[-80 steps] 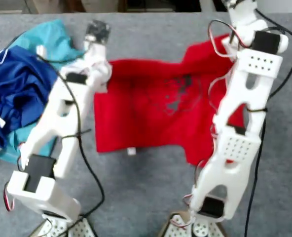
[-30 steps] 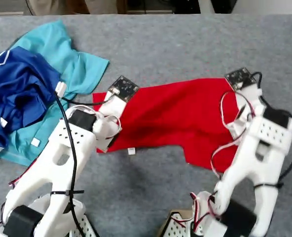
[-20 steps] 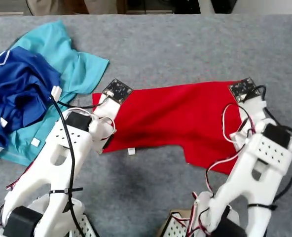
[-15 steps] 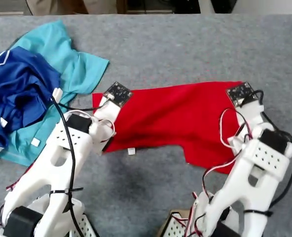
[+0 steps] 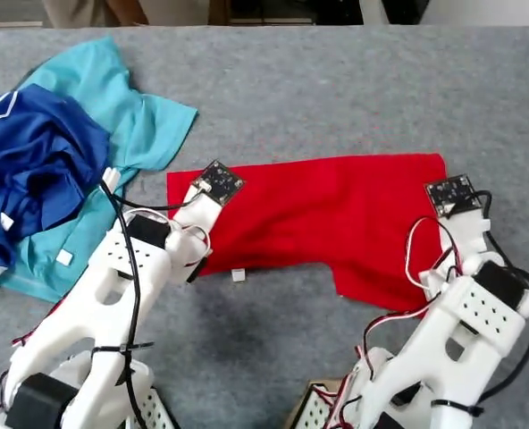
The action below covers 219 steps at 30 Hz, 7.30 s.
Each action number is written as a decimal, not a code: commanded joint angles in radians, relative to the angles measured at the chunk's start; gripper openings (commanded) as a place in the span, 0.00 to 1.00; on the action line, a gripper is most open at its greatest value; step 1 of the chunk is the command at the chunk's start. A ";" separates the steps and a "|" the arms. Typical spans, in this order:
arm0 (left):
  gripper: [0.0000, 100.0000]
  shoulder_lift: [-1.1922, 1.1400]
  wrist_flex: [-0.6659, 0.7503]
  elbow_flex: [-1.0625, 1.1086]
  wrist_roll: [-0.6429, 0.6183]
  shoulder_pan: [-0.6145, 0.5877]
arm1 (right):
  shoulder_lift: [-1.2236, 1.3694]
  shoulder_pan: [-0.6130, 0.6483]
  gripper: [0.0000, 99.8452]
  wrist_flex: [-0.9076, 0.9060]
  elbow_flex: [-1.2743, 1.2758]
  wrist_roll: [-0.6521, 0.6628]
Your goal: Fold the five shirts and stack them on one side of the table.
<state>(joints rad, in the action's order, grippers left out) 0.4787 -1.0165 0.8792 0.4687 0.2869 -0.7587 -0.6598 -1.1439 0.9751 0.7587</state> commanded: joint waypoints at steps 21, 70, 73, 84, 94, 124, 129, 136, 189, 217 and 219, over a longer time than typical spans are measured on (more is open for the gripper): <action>0.21 0.031 -0.356 -0.376 -0.005 -0.155 | -0.027 -0.008 0.28 -0.006 -0.012 0.155; 0.02 -1.084 -0.034 -1.289 -0.222 -0.253 | 1.498 0.255 0.01 -0.354 -1.865 -0.226; 0.02 -1.084 -0.164 -1.399 -0.222 -0.252 | 1.497 0.260 0.00 -0.514 -1.974 -0.152; 0.02 -1.084 -0.658 -1.737 -0.126 -0.123 | 1.185 0.196 0.00 -0.643 -1.736 0.060; 0.02 -1.064 -0.740 -1.746 -0.129 -0.014 | 0.590 0.229 0.00 -0.238 -0.727 0.247; 0.02 -0.127 0.540 0.166 -0.259 0.011 | 0.550 0.328 0.00 0.186 -0.183 0.129; 0.02 -0.128 0.545 0.170 -0.275 -0.029 | 0.473 0.331 0.00 0.183 -0.074 0.158; 0.02 -0.125 0.545 0.173 -0.350 -0.037 | 0.249 0.328 0.00 0.163 0.114 0.166; 0.02 -0.125 0.545 0.170 -0.358 -0.066 | -0.047 0.331 0.00 0.040 0.159 0.184; 0.02 -0.125 0.545 0.173 -0.356 -0.063 | 0.050 0.375 0.18 -0.434 -0.193 0.473; 0.02 -0.125 0.543 0.175 -0.356 -0.063 | 0.051 0.375 0.21 -0.405 -0.188 0.474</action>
<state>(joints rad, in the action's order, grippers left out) 0.3207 -0.4841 1.0556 0.1204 0.2363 -0.7112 -0.3007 -1.5520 0.8355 1.1991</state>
